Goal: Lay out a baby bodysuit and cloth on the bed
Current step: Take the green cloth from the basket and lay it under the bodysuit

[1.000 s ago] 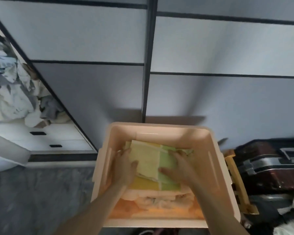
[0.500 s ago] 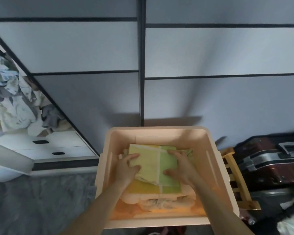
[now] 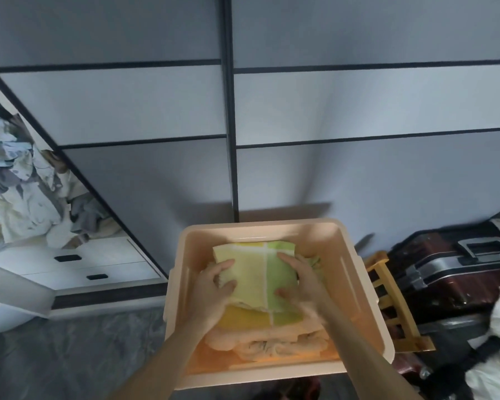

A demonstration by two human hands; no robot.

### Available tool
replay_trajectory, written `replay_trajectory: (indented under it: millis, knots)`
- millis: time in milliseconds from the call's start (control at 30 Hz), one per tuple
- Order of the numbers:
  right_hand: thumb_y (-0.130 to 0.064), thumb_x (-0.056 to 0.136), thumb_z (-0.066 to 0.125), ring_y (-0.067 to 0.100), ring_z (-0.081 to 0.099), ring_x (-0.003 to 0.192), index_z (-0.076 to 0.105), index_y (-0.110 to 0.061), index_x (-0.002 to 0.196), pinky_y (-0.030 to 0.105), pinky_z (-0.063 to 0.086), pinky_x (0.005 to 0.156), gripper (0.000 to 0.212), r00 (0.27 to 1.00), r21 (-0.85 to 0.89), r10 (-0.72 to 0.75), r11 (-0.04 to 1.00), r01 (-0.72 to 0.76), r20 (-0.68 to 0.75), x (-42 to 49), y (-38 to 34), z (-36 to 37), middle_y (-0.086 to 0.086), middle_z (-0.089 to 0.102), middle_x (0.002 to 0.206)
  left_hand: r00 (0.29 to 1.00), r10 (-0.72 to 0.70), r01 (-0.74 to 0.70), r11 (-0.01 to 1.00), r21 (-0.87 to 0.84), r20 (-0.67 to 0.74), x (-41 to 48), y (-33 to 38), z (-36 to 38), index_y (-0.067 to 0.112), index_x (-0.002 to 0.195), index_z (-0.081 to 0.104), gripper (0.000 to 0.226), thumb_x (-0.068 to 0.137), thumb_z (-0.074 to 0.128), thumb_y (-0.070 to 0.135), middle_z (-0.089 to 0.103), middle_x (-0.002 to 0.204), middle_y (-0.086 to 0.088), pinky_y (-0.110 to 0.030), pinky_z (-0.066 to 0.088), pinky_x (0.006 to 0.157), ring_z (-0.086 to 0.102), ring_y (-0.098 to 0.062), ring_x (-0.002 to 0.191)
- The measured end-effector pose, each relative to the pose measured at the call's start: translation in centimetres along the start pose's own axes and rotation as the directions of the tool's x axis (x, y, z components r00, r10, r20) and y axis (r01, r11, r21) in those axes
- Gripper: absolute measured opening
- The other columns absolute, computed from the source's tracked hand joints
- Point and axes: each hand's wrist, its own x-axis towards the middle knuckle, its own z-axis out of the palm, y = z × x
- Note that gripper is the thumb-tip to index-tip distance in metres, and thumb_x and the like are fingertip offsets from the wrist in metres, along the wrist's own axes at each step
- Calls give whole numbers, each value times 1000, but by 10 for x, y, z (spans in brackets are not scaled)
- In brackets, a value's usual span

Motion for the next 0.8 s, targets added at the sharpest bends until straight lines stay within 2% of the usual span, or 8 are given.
replay_trajectory:
  millis: [133,233,333,433,500,600,667,800]
  knots:
    - [0,77,86,20,51,131,48,-30,152,37,51,110,89,999,107,-30,994,33,-30,-10,-24,-18,-7,42,145,998,66,-66,998,9,12,0,26,-16,46,130,66,54,88,83,18,67,97,18,-12,52,78,61,7,83]
    - [-13,78,88,16,53,128,46,-35,153,40,54,105,90,995,92,-76,992,81,-62,-24,-48,-39,-14,45,141,993,104,-101,994,-49,48,0,57,-33,37,136,67,57,87,84,14,65,110,15,-23,56,89,66,-8,94]
    - [-19,77,91,13,57,124,45,-32,154,38,58,100,90,988,114,-106,986,118,-111,-46,-88,-66,-21,46,136,986,157,-155,987,-29,63,-3,96,-55,31,139,66,59,86,84,11,60,98,17,-9,46,80,62,3,81]
    - [-22,71,93,22,64,121,49,-37,150,44,62,94,92,982,185,-85,976,116,-169,-75,-142,-99,-16,50,136,976,200,-195,978,-69,84,-11,151,-81,34,137,66,63,82,88,11,69,119,13,-5,45,84,65,3,94]
    - [-25,70,93,23,64,121,46,-34,152,45,63,91,95,976,200,-100,970,139,-196,-94,-181,-124,-16,49,141,971,217,-209,974,-81,99,-16,196,-103,36,138,65,67,80,91,15,65,130,18,-11,50,91,65,-3,103]
    - [-9,78,90,5,69,109,40,-28,155,31,64,79,93,977,191,-112,970,147,-183,-123,-241,-161,-12,48,144,956,231,-211,970,-124,181,-24,258,-138,44,139,63,76,71,95,33,63,138,16,-39,60,98,71,-14,112]
    - [-8,78,90,0,70,105,38,-29,156,25,62,71,96,977,188,-119,970,152,-176,-138,-273,-183,-11,51,142,952,243,-217,965,-149,187,-32,298,-159,42,138,64,79,67,97,36,66,136,11,-42,62,94,72,-16,112]
    - [-9,74,94,12,72,110,41,-28,156,32,65,73,100,964,195,-128,965,175,-231,-162,-334,-210,-3,59,139,940,278,-243,952,-185,198,-44,362,-196,45,129,68,71,66,99,35,69,134,6,-47,62,94,72,-21,115]
